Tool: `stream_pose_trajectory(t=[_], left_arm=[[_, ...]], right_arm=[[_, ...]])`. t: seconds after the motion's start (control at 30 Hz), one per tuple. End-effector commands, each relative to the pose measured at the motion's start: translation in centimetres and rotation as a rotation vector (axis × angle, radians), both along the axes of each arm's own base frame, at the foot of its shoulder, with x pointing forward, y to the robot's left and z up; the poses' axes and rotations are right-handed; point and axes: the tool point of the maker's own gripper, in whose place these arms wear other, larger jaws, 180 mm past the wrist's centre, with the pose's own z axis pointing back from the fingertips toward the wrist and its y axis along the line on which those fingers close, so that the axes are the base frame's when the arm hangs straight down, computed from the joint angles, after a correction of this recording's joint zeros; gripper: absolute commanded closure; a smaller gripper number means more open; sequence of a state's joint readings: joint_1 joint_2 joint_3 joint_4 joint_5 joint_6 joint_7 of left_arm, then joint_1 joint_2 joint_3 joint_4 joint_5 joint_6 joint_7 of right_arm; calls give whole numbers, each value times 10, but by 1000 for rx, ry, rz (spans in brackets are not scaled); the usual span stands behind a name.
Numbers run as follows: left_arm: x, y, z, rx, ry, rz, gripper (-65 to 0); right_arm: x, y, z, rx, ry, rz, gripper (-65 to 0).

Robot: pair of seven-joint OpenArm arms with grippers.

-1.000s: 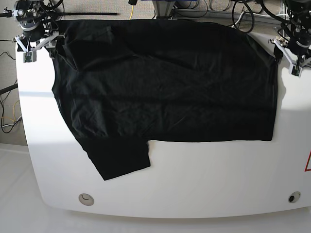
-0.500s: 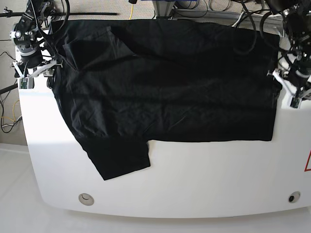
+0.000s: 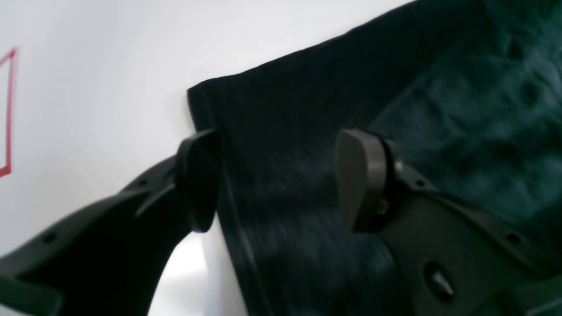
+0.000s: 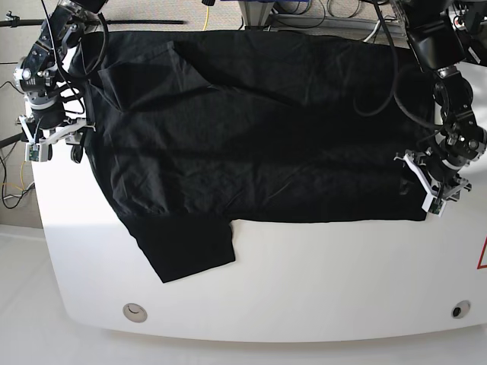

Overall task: Fold the T-shirt properly
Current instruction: 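Release the collar and move both grippers along the shirt sides to the hem, then grasp the hem corners of the shirt with both grippers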

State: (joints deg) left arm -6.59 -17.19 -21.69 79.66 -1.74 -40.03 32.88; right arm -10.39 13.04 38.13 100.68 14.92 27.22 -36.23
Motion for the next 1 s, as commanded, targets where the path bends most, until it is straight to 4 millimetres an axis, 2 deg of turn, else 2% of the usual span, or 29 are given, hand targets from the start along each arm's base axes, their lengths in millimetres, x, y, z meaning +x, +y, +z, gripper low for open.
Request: stream_pose_trajectory(t=[0.0,0.07,0.13,0.4,0.47,0.6,0.73,0.77,0.97], left_arm=[[23,0,23,-28,-83,-10,-376],[30,0,24,-39,-84,-11,-378],[37,10,23,-57,-84,26,-377],[50,21,25,-78,-95,77,-374],[59,24,25,-116,-112,96,-370],[68,27,24,-149,-116,105,-367],[74,33,18,-183,-106,125,-367],[75,39,11,-201,-91,153,-368],[78,52,-10,-255,-47,226,-367]], right_arm=[[16,-3,12,1,-55,9,-401],[23,-4,9,17,-56,5,-401],[40,-7,0,62,-59,-14,-399],[83,-5,-11,131,-51,-13,-396],[112,-2,-15,168,-37,-4,-395],[133,3,-20,183,-16,16,-393],[146,6,-28,197,13,30,-390],[147,10,-35,199,36,43,-390],[144,23,-57,202,97,83,-384]])
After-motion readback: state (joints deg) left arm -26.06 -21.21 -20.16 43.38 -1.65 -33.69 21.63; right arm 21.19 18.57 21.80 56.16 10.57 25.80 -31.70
